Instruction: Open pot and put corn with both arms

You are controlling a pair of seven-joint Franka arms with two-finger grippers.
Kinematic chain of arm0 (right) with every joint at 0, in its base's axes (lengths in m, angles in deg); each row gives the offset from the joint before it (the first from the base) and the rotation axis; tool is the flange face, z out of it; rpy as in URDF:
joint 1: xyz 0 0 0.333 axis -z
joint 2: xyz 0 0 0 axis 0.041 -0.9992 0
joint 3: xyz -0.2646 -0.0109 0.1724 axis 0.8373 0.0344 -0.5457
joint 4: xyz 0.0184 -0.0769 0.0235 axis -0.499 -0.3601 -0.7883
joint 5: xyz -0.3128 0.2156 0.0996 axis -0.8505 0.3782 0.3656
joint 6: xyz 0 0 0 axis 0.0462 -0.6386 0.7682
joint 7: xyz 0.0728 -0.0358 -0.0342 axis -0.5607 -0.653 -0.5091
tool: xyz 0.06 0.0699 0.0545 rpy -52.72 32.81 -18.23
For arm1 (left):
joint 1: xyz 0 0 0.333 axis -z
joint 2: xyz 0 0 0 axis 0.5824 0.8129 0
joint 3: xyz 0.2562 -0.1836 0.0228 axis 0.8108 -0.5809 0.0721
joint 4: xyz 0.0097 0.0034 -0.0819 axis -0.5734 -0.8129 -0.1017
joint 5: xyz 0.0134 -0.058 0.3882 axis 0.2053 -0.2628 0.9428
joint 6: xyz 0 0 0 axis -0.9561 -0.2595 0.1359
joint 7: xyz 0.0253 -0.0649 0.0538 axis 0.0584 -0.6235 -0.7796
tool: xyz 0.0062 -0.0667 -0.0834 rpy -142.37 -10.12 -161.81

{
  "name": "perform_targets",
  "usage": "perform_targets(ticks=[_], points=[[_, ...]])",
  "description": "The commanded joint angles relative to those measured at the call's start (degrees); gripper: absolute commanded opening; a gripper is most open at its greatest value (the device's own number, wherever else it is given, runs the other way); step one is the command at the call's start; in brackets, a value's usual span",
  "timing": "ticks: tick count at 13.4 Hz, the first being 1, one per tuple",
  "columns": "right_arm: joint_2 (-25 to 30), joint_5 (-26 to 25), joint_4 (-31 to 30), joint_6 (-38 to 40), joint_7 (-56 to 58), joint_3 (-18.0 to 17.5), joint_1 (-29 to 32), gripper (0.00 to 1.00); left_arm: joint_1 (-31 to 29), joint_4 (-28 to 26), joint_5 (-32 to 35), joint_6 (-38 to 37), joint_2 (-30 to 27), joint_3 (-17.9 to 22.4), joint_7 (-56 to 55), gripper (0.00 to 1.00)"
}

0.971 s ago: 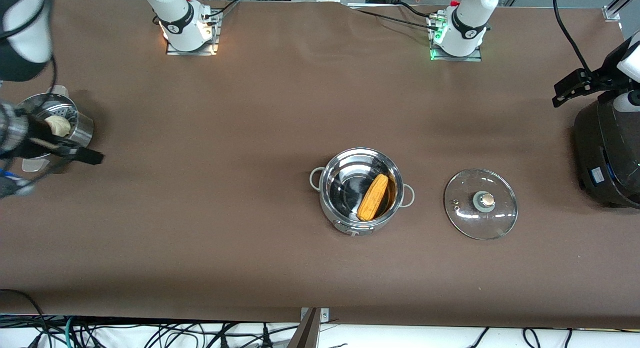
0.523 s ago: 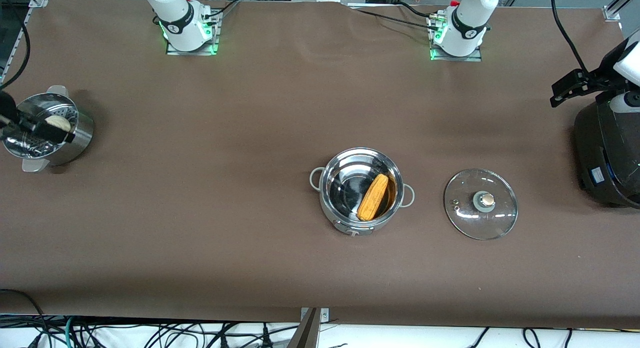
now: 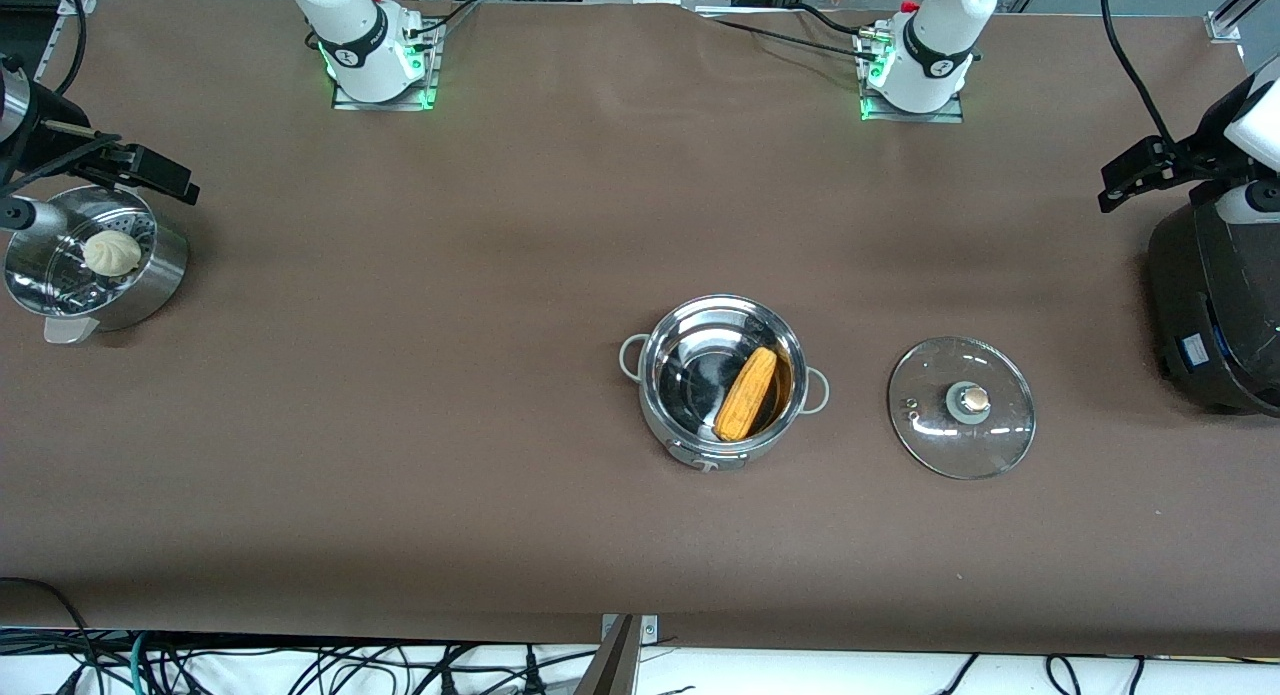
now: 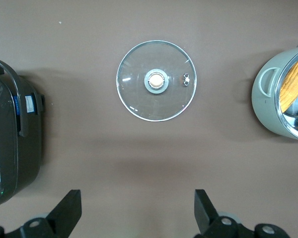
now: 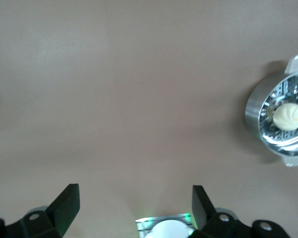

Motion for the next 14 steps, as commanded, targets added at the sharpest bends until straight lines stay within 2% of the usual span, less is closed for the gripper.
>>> perform_targets(ticks=[1,3,8,14], points=[[1.4,-1.1,-1.8,-1.2,3.1,-1.0,0.2,1.0,0.4,2.1,0.5,-1.6,0.8,0.1,-0.3,1.0],[1.5,-3.4,-2.1,-1.2,3.0,-0.9,-1.3,1.0,0.4,2.1,0.6,-1.7,0.8,0.2,-0.3,1.0],[-2.1,-3.9,0.0,-1.1,4.1,-0.5,-0.9,1.0,0.4,2.1,0.6,-1.7,0.8,0.0,-0.3,1.0],[-2.6,-4.0,0.5,-1.9,3.3,-0.9,-1.4,1.0,0.4,2.3,0.6,-2.3,0.9,-0.5,-0.3,1.0]])
